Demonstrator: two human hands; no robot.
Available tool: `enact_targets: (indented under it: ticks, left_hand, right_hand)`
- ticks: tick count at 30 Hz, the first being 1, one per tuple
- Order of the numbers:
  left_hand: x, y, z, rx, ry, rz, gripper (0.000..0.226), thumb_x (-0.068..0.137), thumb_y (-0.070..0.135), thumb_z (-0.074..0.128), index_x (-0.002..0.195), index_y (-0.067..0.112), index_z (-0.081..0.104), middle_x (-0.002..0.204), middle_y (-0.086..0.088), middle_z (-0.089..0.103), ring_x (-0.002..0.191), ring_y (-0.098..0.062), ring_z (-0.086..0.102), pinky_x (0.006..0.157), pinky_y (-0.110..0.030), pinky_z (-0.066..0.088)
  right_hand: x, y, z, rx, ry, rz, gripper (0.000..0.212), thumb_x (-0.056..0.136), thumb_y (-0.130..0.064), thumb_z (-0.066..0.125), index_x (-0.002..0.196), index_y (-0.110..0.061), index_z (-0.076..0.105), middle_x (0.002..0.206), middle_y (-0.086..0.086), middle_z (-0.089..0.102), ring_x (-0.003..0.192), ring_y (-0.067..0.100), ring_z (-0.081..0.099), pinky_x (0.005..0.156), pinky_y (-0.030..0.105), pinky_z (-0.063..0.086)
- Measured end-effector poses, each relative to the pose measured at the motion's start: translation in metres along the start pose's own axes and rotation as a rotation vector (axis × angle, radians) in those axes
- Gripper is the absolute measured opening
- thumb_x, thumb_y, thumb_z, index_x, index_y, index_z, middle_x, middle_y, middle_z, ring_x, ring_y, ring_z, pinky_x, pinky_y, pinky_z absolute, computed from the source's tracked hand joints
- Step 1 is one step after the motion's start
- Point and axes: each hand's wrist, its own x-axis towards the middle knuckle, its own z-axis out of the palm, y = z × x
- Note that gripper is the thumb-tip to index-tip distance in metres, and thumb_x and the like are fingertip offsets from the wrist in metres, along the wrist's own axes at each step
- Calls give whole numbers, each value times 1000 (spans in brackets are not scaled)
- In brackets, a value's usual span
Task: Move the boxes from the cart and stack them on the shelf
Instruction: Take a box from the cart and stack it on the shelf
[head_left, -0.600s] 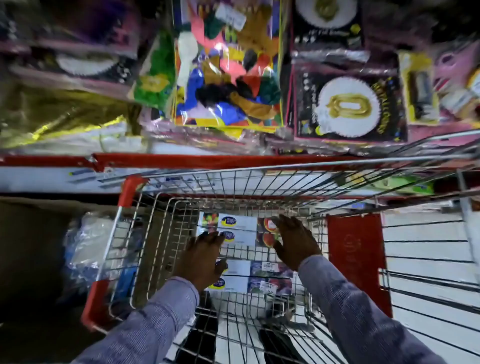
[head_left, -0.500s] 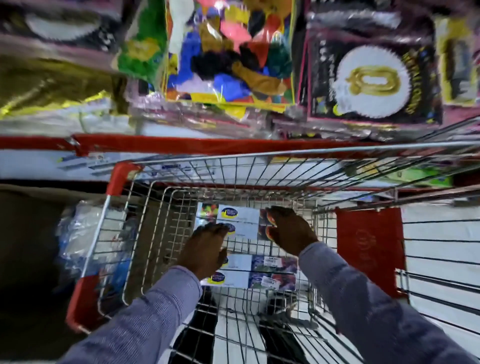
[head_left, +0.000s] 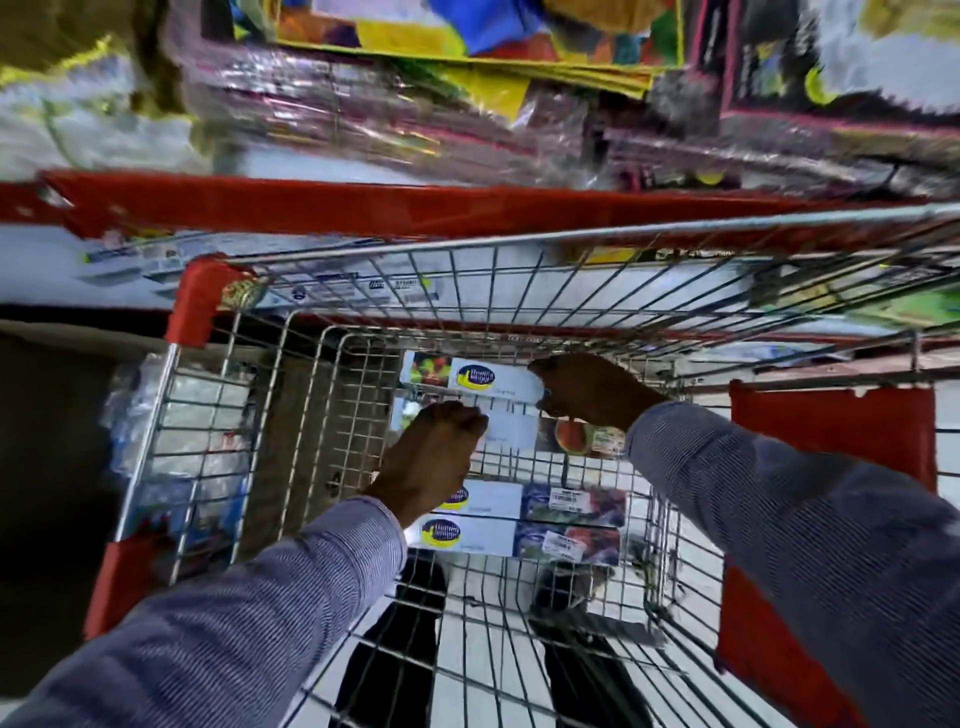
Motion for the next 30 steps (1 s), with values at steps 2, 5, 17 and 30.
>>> enact_targets:
  ticks: [2,5,17,30]
  left_hand:
    - [4,-1,7,11,4,-29,51,60,-9,74,110,-2,64,108,-22,71,99,-41,66,83,-51,57]
    - [11,2,10,55,-12,-70,62,70,-9,68,129,-2,53,128,-23,62,116,-42,57,98,-55,48]
    - [-24,26,-78,-52,7,-63,57,63,4,81,117,3,61,109,-17,71,93,-37,68,75,-42,59]
    - [-139,122,-383,123,345,-80,62,49,51,77,108,32,69,99,11,76,92,-14,70,65,-22,53]
  right_hand:
    - [-3,3,-2,87,-23,103,48,78,-14,76,119,5,61,108,28,68,98,41,66,82,42,54]
    - [-15,4,-5,77,66,92,62,57,-9,90,112,9,65,93,29,72,81,42,71,66,43,60]
    - [-83,-48,-66,-143,220,146,62,89,-31,61,142,-9,37,138,19,53,124,36,52,102,43,45]
    - [-278,-169,-316,-218,555,-113,22,81,-40,65,91,-24,55,80,4,62,72,24,60,63,34,51]
